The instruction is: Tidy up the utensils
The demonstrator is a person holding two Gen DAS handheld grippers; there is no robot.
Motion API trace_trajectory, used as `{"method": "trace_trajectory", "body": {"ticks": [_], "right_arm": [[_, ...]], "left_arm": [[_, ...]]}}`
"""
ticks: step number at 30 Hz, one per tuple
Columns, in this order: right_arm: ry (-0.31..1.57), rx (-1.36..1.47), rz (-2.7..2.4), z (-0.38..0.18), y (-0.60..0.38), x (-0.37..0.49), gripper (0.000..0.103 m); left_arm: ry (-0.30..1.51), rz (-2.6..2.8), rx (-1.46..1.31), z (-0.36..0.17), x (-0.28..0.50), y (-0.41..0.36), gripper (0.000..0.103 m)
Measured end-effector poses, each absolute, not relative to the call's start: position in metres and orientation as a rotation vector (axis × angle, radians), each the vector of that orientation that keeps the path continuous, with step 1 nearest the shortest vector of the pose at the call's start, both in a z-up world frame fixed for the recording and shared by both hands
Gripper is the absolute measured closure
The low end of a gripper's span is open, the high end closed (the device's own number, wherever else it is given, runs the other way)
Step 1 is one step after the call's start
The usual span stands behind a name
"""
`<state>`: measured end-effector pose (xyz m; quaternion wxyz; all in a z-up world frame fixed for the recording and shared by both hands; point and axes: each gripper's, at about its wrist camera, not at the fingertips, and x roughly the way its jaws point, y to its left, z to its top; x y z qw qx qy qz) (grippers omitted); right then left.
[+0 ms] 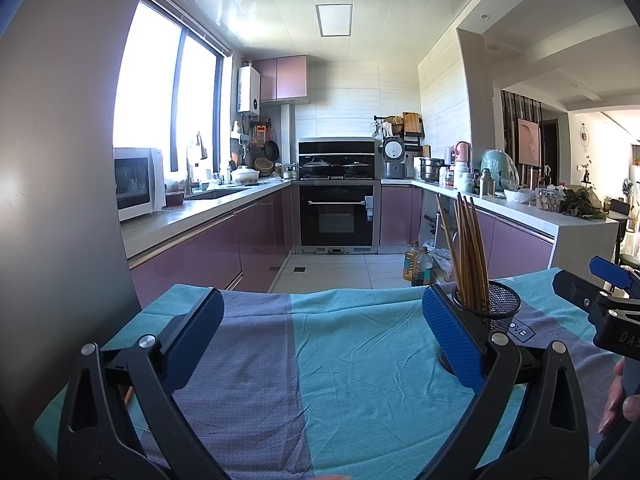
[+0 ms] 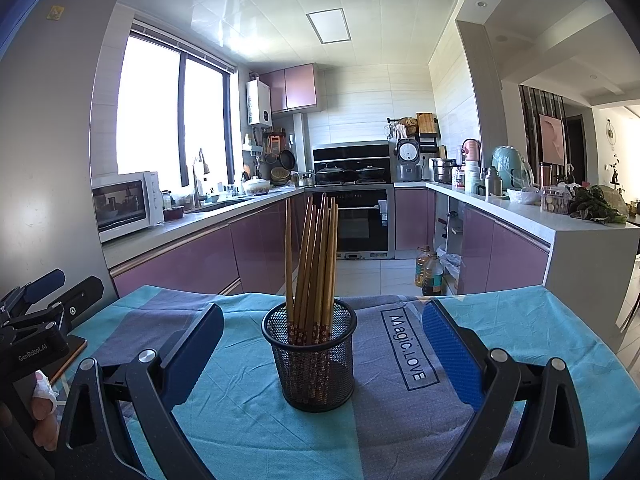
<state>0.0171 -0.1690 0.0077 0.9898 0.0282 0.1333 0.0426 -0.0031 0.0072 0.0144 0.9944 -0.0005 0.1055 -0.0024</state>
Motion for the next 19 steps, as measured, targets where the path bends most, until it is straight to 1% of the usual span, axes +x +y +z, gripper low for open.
{"method": "trace_trajectory", "body": {"ticks": [12, 18, 19], "right_arm": [[0.284, 0.04, 0.072, 0.007, -0.175, 0.021, 0.007], [0.458, 0.02, -0.052, -0.017, -0.226, 0.055, 0.007], [0.517, 0.015, -0.095, -0.026, -0.242, 0.067, 0.007]], "left_arm": [[0.227, -0.022, 0.025, 0.006, 0.002, 0.007, 0.005], [0.378, 0.0, 0.004, -0.012, 0.034, 0.025, 0.005], [0.411, 0.003, 0.001, -0.017, 0.042, 0.031, 0.005]]}}
